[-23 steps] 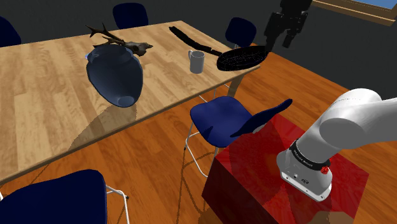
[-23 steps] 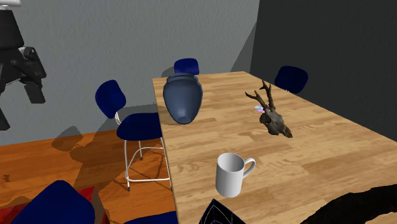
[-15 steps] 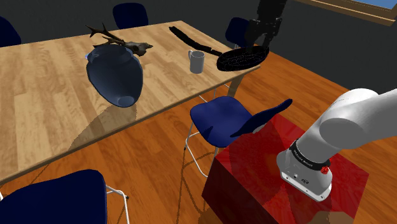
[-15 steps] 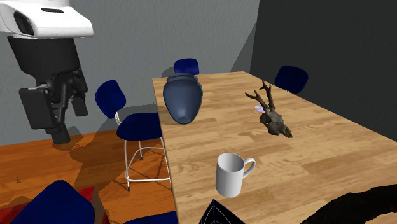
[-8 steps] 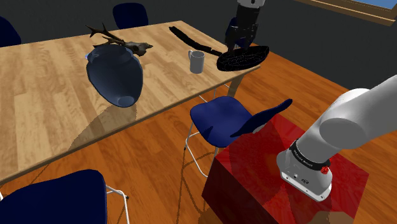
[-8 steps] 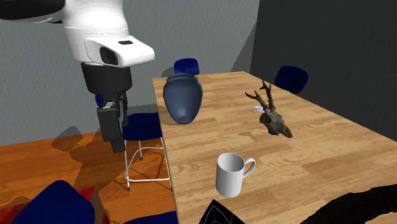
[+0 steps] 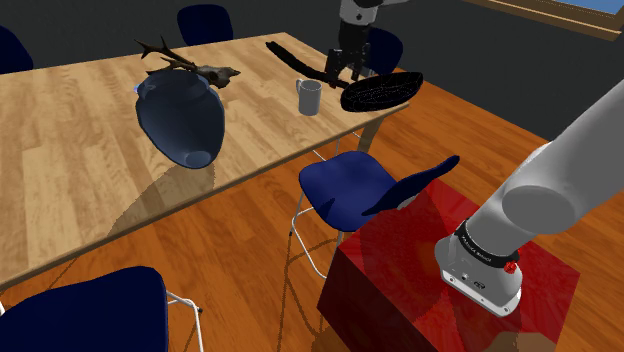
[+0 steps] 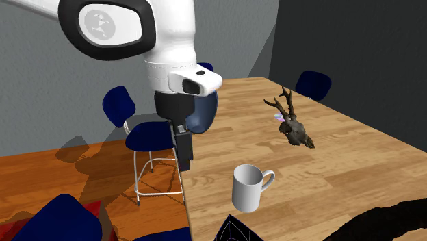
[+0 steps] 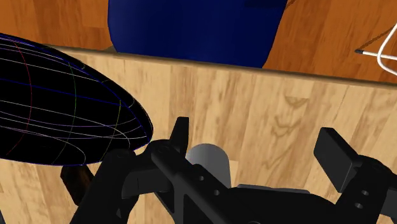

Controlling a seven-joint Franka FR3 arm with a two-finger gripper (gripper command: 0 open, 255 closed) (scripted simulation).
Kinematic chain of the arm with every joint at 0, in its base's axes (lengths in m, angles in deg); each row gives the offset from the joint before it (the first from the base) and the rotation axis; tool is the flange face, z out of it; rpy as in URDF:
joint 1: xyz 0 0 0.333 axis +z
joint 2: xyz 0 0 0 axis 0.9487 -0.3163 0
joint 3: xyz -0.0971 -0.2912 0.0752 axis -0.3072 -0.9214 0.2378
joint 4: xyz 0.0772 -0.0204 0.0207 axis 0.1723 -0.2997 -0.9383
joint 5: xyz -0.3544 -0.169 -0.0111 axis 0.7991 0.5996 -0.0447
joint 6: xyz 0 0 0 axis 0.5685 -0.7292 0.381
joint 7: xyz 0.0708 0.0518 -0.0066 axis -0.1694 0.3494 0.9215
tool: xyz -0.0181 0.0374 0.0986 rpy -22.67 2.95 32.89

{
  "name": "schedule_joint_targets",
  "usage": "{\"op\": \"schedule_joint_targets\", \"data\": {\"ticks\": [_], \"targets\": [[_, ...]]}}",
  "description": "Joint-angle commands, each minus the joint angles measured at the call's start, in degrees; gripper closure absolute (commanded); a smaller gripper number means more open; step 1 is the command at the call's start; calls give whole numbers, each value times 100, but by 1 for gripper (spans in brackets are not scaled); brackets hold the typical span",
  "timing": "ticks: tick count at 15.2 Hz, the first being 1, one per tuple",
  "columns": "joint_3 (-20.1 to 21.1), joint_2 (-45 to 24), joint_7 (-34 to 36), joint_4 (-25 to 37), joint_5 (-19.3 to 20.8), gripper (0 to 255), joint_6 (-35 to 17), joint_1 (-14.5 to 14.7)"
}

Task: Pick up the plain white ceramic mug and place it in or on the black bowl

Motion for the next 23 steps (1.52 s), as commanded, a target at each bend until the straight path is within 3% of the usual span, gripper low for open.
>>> {"op": "schedule_joint_targets", "data": {"ticks": [1,13,23], "targets": [[-1,-450,-78,320,25,0,-171,1],[52,-3022,-407,2921,189,0,-347,60],[47,-3259,-401,2688,199,0,-818,64]]}}
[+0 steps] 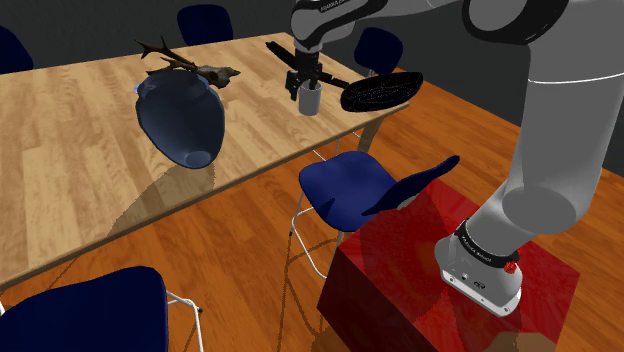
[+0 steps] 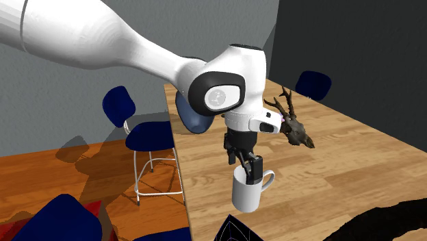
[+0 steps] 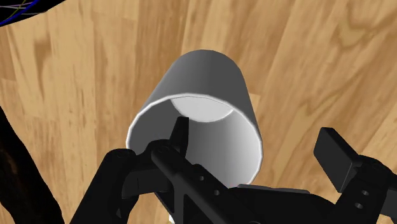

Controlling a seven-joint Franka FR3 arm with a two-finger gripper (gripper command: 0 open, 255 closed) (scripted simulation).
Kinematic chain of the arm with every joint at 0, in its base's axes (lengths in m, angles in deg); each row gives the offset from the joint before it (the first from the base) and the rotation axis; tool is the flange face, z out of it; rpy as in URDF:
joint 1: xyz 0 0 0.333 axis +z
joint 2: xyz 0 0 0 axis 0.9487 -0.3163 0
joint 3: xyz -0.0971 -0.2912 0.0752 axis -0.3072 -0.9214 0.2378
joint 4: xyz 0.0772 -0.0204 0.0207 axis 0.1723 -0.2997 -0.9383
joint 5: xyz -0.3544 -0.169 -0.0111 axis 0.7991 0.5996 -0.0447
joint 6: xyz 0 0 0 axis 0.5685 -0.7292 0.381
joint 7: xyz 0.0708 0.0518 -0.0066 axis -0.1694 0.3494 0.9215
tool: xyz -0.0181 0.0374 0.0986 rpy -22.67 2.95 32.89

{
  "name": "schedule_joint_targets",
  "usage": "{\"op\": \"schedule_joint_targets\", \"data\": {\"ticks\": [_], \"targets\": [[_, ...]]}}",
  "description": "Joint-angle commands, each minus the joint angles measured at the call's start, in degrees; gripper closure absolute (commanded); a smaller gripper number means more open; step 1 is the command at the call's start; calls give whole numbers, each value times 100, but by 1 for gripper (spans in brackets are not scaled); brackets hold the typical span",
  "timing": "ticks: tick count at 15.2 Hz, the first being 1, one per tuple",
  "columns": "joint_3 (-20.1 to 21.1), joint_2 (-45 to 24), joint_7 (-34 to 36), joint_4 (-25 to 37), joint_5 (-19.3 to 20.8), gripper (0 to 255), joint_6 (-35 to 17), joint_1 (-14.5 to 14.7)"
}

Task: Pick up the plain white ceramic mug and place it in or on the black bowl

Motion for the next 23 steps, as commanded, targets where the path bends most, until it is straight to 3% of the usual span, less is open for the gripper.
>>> {"op": "schedule_joint_targets", "data": {"ticks": [1,5,6,15,23], "targets": [[-1,-3,-3,-11,0,0,-17,-2],[-1,-3,-2,-11,0,0,-16,-2],[-1,-3,-2,-11,0,255,-16,-2],[-1,-3,-3,-11,0,255,-17,-2],[4,214,-8,287,-10,255,498,-4]]}}
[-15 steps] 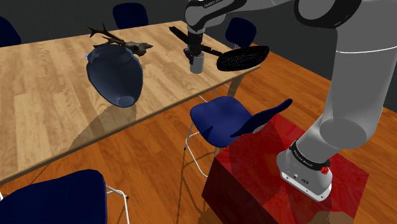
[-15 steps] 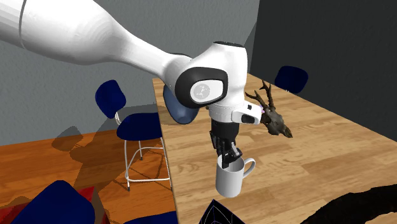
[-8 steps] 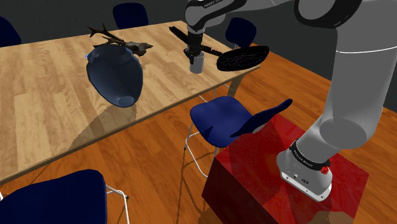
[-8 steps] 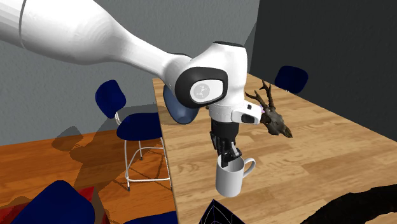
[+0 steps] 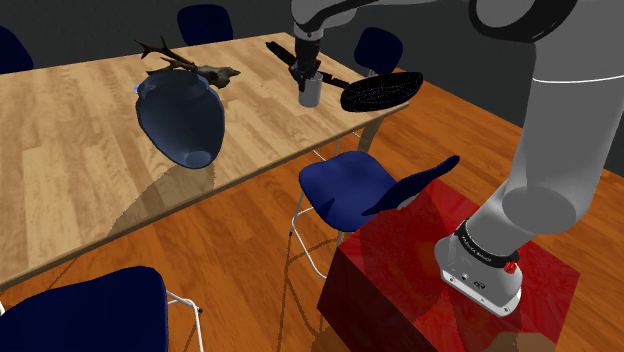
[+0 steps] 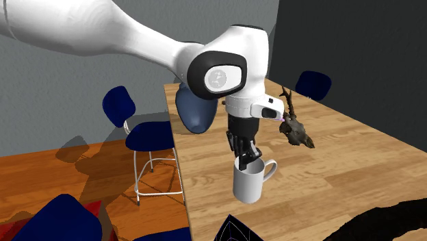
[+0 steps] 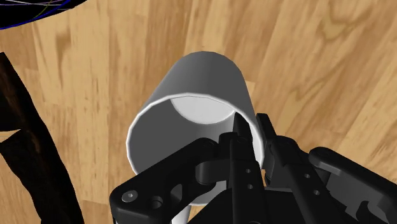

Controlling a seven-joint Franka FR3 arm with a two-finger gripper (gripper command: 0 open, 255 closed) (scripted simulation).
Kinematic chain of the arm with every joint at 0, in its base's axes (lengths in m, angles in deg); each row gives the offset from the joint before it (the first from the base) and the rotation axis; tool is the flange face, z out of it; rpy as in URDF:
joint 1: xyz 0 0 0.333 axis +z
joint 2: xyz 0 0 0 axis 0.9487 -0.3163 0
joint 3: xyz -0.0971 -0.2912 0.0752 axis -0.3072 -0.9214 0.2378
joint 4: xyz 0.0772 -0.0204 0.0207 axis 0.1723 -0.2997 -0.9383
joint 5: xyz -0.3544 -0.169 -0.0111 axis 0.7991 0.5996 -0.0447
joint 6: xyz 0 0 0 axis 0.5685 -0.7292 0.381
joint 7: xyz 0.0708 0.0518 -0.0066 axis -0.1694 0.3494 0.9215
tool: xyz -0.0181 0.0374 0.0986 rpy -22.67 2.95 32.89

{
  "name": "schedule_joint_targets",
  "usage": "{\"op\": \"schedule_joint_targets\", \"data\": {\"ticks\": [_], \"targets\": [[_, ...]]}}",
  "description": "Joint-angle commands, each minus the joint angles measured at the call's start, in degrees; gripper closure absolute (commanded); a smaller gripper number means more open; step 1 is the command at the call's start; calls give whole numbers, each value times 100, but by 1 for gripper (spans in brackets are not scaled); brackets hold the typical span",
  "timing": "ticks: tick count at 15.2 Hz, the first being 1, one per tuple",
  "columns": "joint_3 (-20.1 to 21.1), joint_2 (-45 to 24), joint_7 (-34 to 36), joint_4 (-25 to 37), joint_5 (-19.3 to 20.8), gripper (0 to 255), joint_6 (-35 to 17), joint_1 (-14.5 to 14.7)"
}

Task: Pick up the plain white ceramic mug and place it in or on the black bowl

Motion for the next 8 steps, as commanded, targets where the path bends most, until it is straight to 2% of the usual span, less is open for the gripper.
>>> {"op": "schedule_joint_targets", "data": {"ticks": [1,8], "targets": [[0,70,-8,71,-4,255,142,-6],[2,195,-11,426,-9,255,622,-5]]}}
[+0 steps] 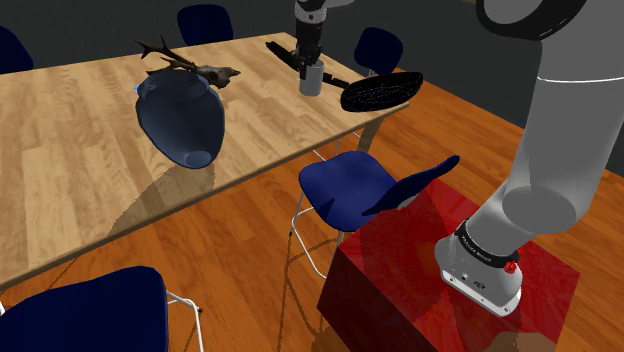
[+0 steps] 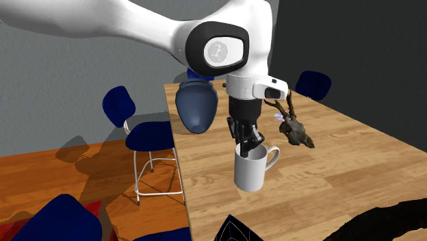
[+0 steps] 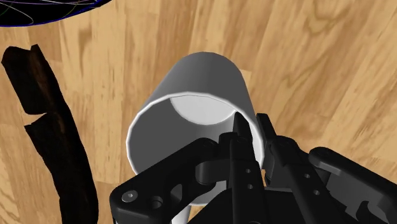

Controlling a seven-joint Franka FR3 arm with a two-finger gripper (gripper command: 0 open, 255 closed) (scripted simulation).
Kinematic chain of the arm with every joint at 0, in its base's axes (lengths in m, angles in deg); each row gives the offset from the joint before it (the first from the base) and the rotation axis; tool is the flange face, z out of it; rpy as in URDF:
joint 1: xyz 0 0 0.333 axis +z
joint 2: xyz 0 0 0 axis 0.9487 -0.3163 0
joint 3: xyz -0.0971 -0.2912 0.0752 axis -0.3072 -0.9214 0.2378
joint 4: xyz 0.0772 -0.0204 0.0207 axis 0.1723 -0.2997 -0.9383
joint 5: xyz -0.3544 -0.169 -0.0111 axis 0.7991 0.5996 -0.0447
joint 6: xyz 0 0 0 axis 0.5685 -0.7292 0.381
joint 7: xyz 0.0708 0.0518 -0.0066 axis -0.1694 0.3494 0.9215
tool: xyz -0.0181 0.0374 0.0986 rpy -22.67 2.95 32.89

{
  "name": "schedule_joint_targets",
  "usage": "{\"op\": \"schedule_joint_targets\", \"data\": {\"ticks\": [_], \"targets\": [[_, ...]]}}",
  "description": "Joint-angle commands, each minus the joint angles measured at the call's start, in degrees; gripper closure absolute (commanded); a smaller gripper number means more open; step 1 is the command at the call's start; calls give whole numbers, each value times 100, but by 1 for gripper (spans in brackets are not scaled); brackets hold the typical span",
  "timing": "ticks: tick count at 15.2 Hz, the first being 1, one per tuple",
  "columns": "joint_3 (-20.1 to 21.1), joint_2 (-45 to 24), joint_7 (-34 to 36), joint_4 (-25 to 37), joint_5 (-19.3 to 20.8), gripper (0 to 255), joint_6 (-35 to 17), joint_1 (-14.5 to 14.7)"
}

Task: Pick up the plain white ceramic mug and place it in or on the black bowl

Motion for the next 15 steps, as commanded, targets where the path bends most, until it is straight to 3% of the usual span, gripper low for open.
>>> {"op": "schedule_joint_targets", "data": {"ticks": [1,15], "targets": [[2,38,5,96,-1,255,136,4],[6,72,2,1123,-4,255,1197,11]]}}
